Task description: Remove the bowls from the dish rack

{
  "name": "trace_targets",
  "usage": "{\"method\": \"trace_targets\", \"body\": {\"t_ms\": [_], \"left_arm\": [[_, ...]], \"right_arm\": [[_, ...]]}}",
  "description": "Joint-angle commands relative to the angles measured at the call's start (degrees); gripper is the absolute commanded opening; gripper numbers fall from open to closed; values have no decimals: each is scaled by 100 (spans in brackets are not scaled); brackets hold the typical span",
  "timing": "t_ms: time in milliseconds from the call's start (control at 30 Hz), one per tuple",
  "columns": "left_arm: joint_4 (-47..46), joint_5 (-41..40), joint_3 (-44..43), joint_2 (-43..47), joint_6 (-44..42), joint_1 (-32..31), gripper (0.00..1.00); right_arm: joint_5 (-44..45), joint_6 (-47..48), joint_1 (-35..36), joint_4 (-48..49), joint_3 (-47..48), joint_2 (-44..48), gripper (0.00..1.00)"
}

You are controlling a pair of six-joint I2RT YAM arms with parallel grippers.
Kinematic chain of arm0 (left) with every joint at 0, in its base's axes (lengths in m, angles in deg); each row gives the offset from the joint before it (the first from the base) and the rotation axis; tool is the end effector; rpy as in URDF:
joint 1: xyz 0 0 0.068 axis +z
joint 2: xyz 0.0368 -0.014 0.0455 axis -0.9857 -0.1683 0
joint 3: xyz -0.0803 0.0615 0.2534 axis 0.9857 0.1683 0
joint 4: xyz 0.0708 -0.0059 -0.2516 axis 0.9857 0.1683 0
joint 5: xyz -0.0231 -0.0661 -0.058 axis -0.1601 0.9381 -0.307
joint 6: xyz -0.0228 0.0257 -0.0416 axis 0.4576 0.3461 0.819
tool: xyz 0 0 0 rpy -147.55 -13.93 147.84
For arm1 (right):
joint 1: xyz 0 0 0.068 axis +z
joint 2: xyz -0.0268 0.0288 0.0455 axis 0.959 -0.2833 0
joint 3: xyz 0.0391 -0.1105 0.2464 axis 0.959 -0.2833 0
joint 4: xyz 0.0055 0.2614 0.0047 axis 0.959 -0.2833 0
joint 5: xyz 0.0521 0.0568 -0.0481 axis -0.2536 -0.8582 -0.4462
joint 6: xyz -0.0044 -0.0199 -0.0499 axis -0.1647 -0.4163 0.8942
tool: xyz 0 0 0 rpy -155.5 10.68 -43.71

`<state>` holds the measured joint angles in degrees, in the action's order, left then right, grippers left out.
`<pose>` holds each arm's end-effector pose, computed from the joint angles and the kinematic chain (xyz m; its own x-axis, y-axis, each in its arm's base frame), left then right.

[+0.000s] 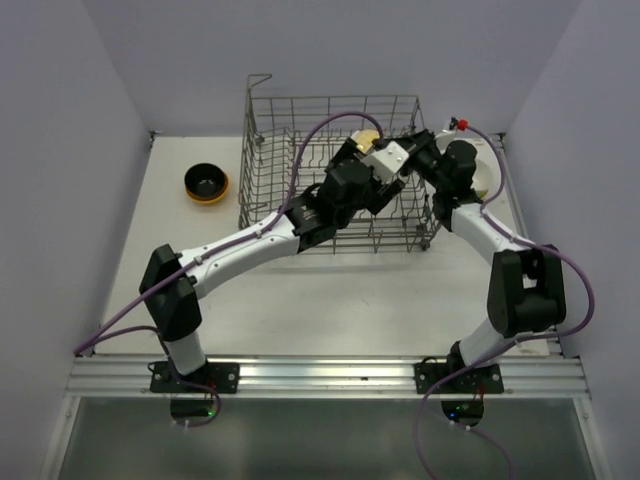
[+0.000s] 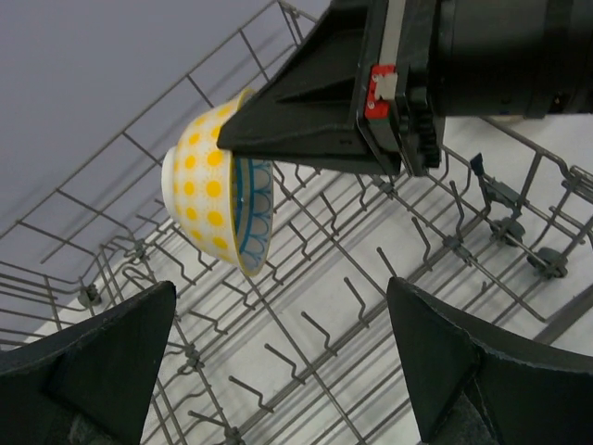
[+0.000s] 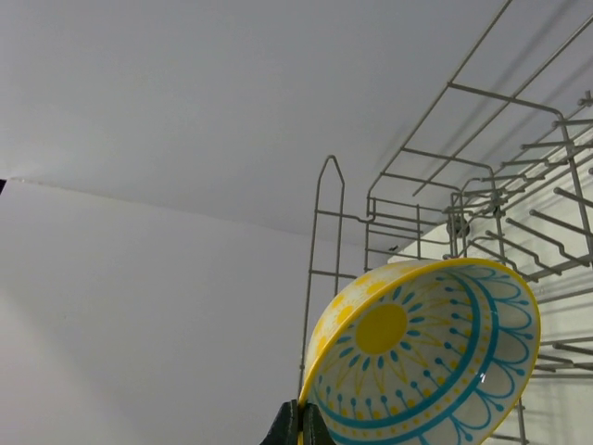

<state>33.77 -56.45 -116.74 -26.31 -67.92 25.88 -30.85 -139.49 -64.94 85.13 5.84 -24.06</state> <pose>0.2567 -0.3322 0.3648 -0.0612 0.3746 -0.9252 0.5082 0.8094 0.2941 0.3731 0.0736 0.3091 -0.5794 0.7830 -0.2264 -0.1777 0.1497 0.9726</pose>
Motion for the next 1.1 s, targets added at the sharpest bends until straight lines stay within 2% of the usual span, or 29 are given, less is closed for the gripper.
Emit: {"method": "trace_targets", "body": {"t_ms": [0,333,433,533,633,667,833,867,933,967,1067], "left_arm": [[-773,-563,-396,-220,-320,-15,100],[-668,-1320,-1178,-1047,-637,47,93],[-712,-1381,-1152,-1091,-725,143,90],[-782,-1460,-1117,-1153,-848,249,82],[-791,-1470,-1091,-1197,-875,354,67],[-808,-1461,-1073,-1197,-892,372,57],[-984,-1548,-976,-1232,-1033,469,33],[-1011,-1575,-959,-1240,-1059,486,17],[-1081,-1671,-941,-1258,-1103,513,3],[-1090,-1689,-941,-1276,-1121,530,0],[-1160,-1829,-924,-1346,-1305,574,0]], "right_arm": [[-194,-269,28,584,-56,466,0],[-326,-515,1,777,-241,519,0],[-370,-629,10,917,-293,510,0],[-423,-822,-8,1067,-355,510,0],[-414,-954,-8,1199,-425,545,0],[-414,-972,-8,1208,-443,554,0],[-414,-1112,-8,1427,-557,519,0],[-440,-1174,-16,1463,-574,493,0],[-458,-1218,-8,1541,-627,449,0],[-449,-1236,-8,1559,-627,414,0],[-440,-1227,1,1577,-645,378,0]]}}
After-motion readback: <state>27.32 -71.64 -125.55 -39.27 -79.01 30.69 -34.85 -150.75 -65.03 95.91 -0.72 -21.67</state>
